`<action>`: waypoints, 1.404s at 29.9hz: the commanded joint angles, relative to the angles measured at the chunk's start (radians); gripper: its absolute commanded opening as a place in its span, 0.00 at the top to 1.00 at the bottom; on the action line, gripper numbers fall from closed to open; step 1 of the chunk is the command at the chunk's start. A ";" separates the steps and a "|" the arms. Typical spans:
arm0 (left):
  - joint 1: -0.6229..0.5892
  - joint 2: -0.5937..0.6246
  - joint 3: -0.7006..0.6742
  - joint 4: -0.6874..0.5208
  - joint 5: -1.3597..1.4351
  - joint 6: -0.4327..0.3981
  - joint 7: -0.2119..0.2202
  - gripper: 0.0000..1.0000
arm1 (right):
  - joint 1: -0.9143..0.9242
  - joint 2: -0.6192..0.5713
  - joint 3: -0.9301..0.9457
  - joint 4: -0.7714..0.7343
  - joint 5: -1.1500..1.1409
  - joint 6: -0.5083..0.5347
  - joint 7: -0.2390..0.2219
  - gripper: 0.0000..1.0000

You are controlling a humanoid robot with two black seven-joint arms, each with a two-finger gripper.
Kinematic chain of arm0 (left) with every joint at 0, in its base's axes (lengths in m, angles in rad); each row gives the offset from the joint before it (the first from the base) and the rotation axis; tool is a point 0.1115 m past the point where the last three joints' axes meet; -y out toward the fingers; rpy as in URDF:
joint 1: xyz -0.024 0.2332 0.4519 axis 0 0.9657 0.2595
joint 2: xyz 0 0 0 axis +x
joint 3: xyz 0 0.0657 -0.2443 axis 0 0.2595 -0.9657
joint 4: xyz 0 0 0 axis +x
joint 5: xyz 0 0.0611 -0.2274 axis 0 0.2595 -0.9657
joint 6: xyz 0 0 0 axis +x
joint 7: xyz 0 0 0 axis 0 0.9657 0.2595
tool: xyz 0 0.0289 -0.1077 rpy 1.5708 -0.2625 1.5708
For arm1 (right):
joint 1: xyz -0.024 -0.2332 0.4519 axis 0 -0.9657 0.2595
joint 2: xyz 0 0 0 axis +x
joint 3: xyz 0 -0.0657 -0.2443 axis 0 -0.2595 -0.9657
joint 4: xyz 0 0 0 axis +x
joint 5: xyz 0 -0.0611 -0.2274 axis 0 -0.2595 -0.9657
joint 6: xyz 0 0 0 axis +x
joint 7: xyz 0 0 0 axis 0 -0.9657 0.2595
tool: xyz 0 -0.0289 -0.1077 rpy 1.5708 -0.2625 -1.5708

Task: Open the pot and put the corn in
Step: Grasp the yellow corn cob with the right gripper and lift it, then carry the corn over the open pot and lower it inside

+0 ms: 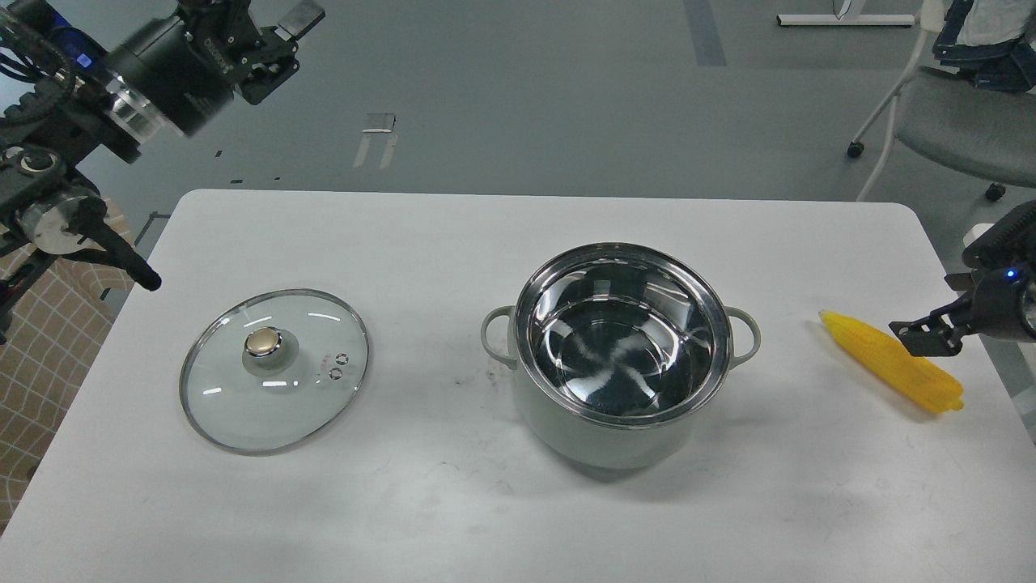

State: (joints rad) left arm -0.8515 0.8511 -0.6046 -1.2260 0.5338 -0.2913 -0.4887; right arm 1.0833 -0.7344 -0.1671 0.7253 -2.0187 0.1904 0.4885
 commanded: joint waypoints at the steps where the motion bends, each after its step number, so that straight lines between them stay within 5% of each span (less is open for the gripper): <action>1: 0.002 -0.001 0.002 -0.003 0.000 0.000 0.000 0.06 | -0.020 0.026 -0.008 -0.004 0.000 0.000 0.000 0.00; 13: 0.006 -0.001 0.003 -0.007 0.002 -0.003 0.000 0.06 | -0.089 0.075 -0.009 -0.035 0.000 -0.003 0.000 0.08; 16: 0.006 -0.003 0.003 -0.007 0.002 -0.003 0.000 0.06 | -0.089 0.076 -0.026 -0.041 0.000 -0.005 0.000 0.25; 17: 0.008 -0.003 0.003 -0.007 0.002 -0.003 0.000 0.06 | -0.088 0.076 -0.044 -0.046 0.000 -0.005 0.000 0.46; 19: 0.009 -0.001 0.003 -0.009 0.002 -0.003 0.000 0.06 | -0.088 0.078 -0.052 -0.047 0.000 -0.005 0.000 0.61; 23: 0.009 -0.001 0.005 -0.020 0.002 -0.002 0.000 0.06 | -0.083 0.076 -0.052 -0.046 0.000 -0.005 0.000 0.77; 33: 0.009 -0.003 0.005 -0.021 0.002 -0.003 0.000 0.06 | 0.145 0.001 -0.045 0.147 0.063 0.009 0.000 0.81; 42: 0.008 -0.009 0.003 -0.021 0.002 -0.002 0.000 0.06 | 0.478 0.058 -0.055 0.332 0.195 0.162 0.000 0.80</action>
State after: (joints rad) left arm -0.8421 0.8433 -0.6021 -1.2474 0.5354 -0.2932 -0.4887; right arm 1.4862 -0.7143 -0.2147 1.0204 -1.8620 0.3188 0.4888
